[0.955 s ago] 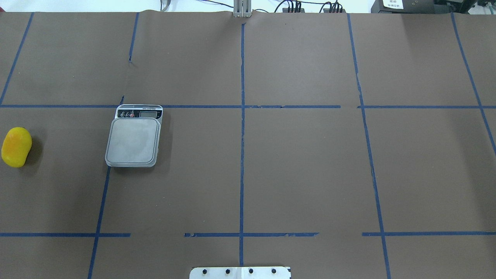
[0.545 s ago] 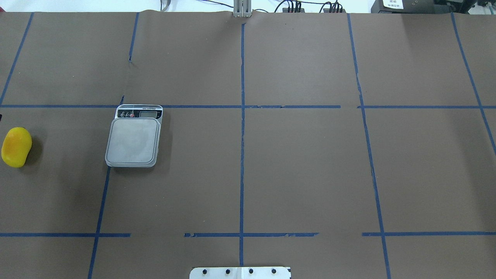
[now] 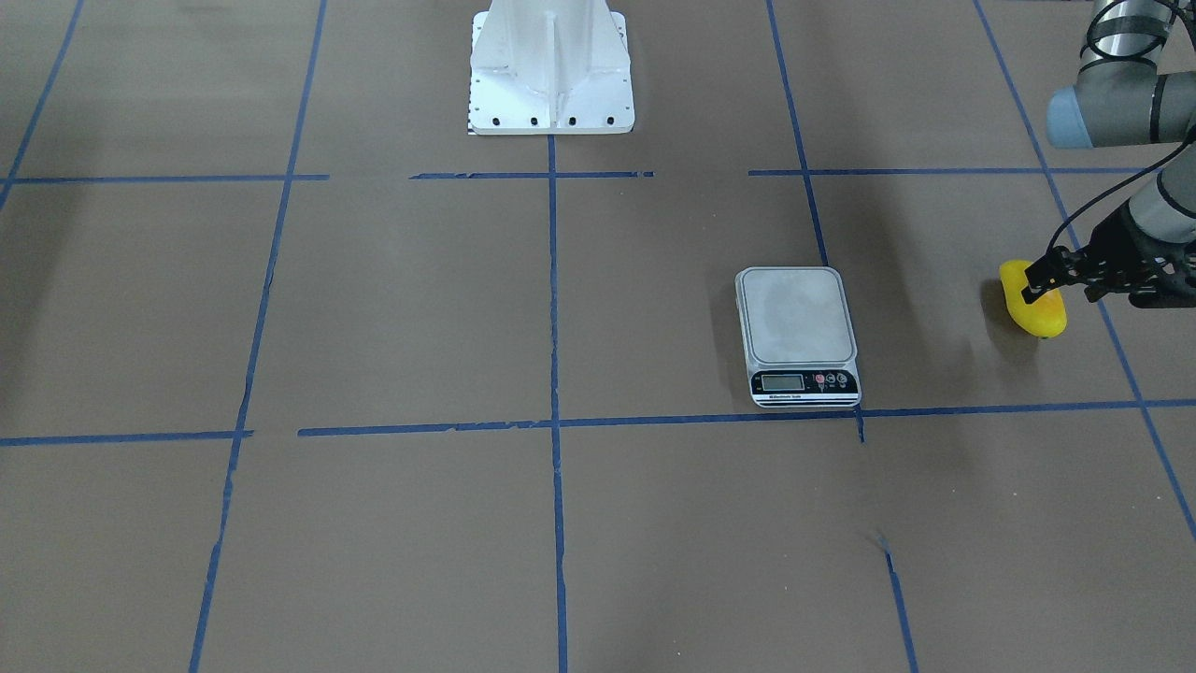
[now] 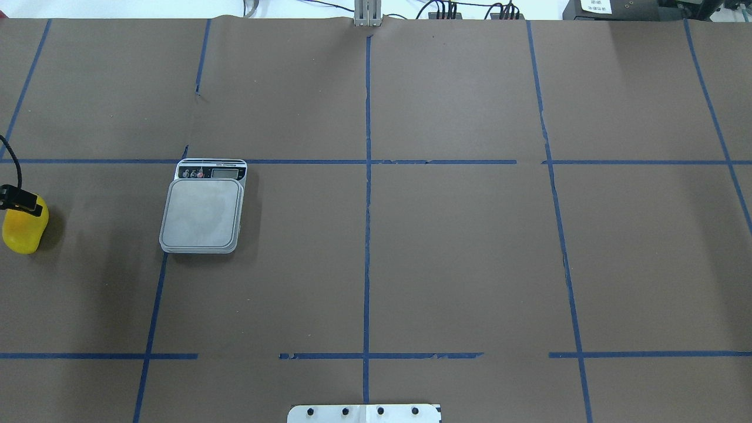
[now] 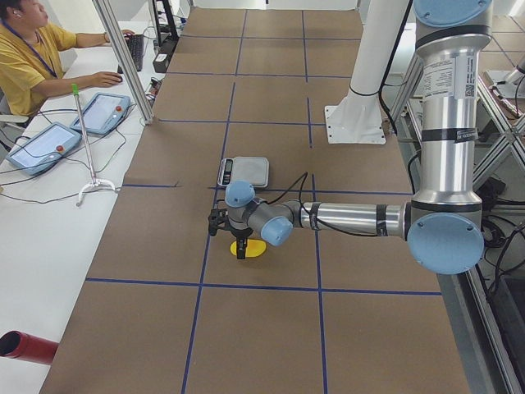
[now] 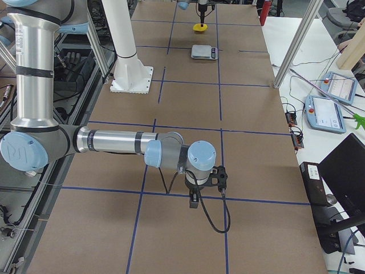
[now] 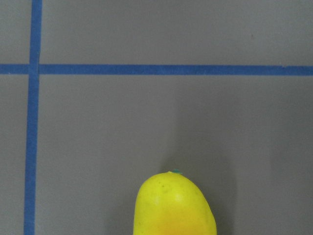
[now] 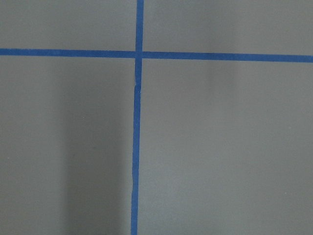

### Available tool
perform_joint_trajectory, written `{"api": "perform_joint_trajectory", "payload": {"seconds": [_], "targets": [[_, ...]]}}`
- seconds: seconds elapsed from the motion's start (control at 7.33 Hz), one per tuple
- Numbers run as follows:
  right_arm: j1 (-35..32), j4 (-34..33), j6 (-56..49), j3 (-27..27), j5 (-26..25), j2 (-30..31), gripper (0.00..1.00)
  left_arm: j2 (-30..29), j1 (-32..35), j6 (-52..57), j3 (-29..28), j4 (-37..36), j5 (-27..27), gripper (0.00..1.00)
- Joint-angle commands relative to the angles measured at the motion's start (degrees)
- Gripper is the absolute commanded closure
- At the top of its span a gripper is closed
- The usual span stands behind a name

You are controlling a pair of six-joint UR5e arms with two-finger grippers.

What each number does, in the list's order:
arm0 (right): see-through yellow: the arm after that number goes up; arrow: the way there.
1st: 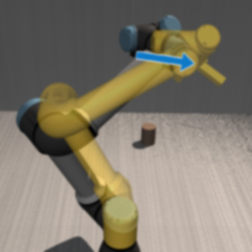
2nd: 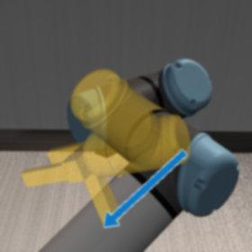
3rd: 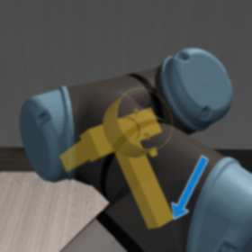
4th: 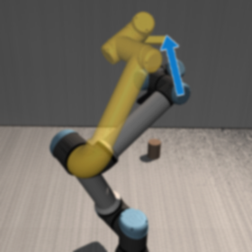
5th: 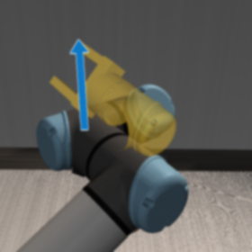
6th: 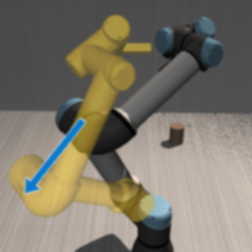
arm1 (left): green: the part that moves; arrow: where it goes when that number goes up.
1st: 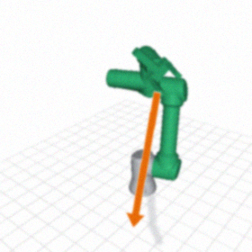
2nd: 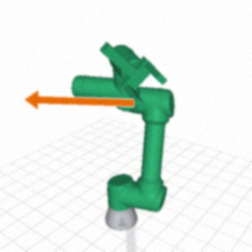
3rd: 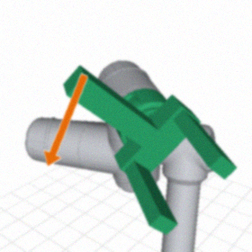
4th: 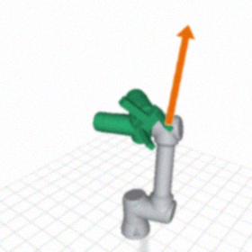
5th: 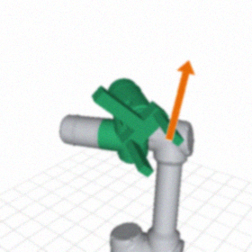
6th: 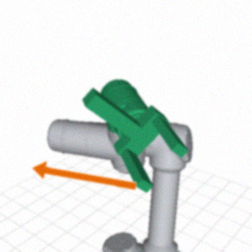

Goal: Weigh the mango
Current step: 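Close the left gripper around the yellow mango and lift it, then carry the mango with the left gripper over the scale's weighing tray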

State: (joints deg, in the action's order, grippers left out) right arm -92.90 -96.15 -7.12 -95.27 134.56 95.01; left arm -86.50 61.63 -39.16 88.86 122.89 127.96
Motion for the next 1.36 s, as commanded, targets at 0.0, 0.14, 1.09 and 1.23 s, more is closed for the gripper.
{"api": "perform_joint_trajectory", "payload": {"seconds": [0.0,0.14,1.09,1.23], "targets": [[0.0,0.0,0.0,0.0,0.0,0.0,0.0,0.0,-1.7,-0.7,-1.5,0.3,0.1,0.0],[0.0,0.0,0.0,0.0,0.0,0.0,0.0,0.0,-1.8,-0.6,-1.7,0.3,-0.1,0.19],[0.0,0.0,0.0,0.0,0.0,0.0,0.0,-10.9,-3.7,-14.1,16.9,-17.8,0.5,1.0],[0.0,0.0,0.0,0.0,0.0,0.0,0.0,-17.8,-9.2,-18.6,15.9,-23.6,-0.1,1.0]]}}
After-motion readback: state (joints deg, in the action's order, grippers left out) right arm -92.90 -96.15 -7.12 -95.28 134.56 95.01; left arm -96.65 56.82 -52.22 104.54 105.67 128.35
